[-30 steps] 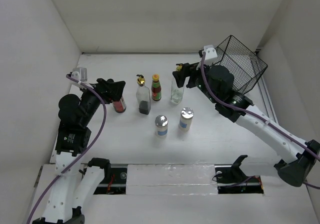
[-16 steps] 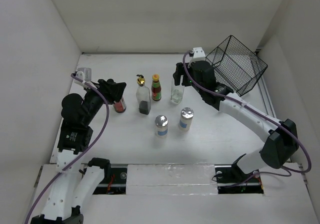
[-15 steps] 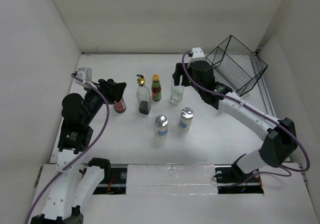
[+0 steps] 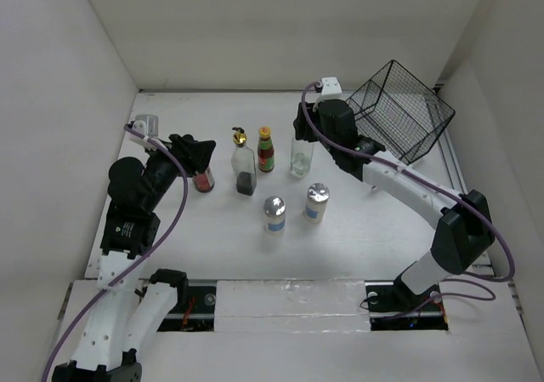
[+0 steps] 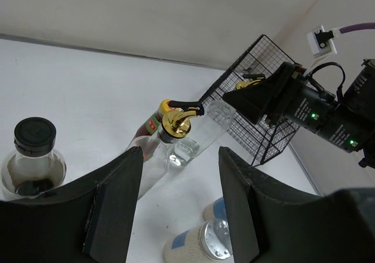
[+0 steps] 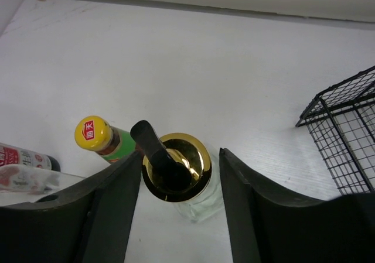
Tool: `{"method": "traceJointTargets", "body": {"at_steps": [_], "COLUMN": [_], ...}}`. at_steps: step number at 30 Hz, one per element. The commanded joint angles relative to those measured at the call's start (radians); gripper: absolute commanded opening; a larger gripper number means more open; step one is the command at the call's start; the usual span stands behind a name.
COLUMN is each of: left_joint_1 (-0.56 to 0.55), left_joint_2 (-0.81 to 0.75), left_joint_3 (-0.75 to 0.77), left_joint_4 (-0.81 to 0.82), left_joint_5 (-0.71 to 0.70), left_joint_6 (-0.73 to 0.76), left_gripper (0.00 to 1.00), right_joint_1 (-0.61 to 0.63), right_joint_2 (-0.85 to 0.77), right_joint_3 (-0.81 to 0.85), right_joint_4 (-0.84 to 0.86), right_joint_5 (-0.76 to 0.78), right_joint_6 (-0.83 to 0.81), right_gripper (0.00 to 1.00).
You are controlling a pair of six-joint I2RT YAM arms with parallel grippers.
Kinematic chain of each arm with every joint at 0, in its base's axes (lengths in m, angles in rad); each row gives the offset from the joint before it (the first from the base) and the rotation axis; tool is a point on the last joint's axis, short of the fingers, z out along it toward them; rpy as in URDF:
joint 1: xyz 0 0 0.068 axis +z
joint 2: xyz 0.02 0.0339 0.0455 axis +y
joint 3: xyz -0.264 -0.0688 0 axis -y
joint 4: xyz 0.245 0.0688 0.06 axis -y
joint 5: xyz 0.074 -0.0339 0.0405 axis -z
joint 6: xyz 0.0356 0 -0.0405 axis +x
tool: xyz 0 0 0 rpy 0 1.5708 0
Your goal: Organize the condiment bottles
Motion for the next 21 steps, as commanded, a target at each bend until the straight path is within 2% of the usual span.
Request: {"method": "traceJointTargets", "body": {"at_steps": [1,3,5,7,9,16,21], "left_joint_1": [-0.004,-0.004,-0.004,-0.004,-0.004,-0.004,-0.004], "left_joint_2": [0.001,0.001,0.001,0.001,0.001,0.001,0.001], "left_joint_3": [-0.006,-0.006,-0.006,-0.006,-0.006,-0.006,-0.006], "left_joint_4": [0.056,0.056,0.056,0.056,0.056,0.056,0.056], "left_joint_5": [0.008,0.008,0.008,0.008,0.008,0.008,0.008], "left_joint_6": [0.016,0.016,0.016,0.016,0.016,0.016,0.016], "left_gripper": [0.5,0.5,0.5,0.5,0.5,0.5,0.5], "right_joint_1": [-0.007,-0.007,-0.007,-0.007,-0.007,-0.007,-0.016], "right_joint_2": [0.011,0.011,0.011,0.011,0.02,-0.027,-0.036], "right_joint_3": [0.05,0.05,0.05,0.05,0.041,0.062,0.184], "right_joint_4": [0.069,0.078,0.089,0.111,0.137,0.219,0.219], "right_joint_5": [0.043,0.053,0.053,0.063,0.063,0.053,0.043], "right_joint_6": [-0.015,-0.015,-0.024,-0.024,-0.024,-0.033,-0.053], "right_gripper": [0.56,0.52,0.4,0.35,0.24,0.17,0.16]}}
